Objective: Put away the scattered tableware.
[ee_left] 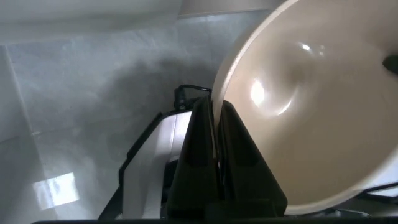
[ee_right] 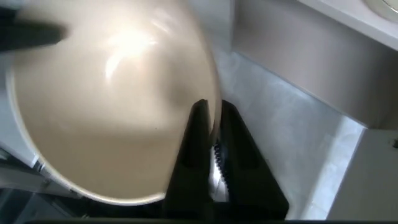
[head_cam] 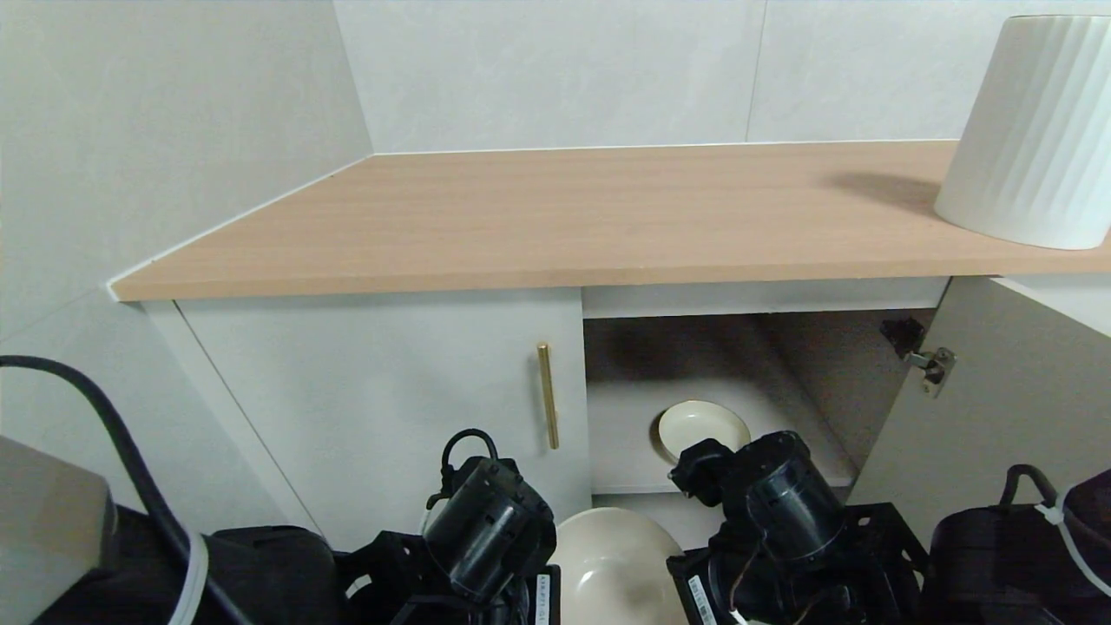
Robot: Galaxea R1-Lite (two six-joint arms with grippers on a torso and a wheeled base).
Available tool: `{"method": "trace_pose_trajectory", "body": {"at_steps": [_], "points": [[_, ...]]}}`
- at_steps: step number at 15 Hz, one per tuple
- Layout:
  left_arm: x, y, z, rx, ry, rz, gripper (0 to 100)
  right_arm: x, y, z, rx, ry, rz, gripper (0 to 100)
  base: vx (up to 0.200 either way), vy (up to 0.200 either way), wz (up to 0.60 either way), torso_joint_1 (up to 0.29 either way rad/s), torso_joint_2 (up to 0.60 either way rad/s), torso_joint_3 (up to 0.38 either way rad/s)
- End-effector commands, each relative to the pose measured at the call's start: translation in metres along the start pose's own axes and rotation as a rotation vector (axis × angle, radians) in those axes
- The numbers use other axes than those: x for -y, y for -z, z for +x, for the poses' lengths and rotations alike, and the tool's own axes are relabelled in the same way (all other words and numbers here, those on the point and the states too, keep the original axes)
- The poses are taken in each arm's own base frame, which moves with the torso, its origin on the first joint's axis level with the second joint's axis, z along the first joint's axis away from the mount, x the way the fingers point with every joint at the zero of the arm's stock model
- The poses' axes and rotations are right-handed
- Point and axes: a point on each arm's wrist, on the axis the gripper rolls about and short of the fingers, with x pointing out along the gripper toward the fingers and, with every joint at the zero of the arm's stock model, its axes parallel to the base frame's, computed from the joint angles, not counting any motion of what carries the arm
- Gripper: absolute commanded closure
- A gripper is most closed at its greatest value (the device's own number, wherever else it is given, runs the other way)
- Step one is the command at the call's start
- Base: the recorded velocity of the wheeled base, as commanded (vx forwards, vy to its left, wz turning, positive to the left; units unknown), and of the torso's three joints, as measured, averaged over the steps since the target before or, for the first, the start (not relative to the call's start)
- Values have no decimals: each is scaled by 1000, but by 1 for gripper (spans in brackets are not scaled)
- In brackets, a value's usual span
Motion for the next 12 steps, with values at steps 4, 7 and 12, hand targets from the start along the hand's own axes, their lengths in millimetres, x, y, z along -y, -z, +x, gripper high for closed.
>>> {"method": "trace_pose_trajectory", "body": {"at_steps": [4, 7, 12], "points": [[0, 0, 1, 0, -8, 1, 100, 0, 0, 0, -3, 1, -4, 100, 0, 0, 0, 0, 0, 0], [-1, 1, 0, 0, -8, 1, 100, 0, 0, 0, -3, 1, -4, 100, 0, 0, 0, 0, 0, 0], [0, 0, 0, 0, -5, 1, 0, 0, 0, 0, -3, 1, -2, 100, 0, 0, 0, 0, 0, 0]]}}
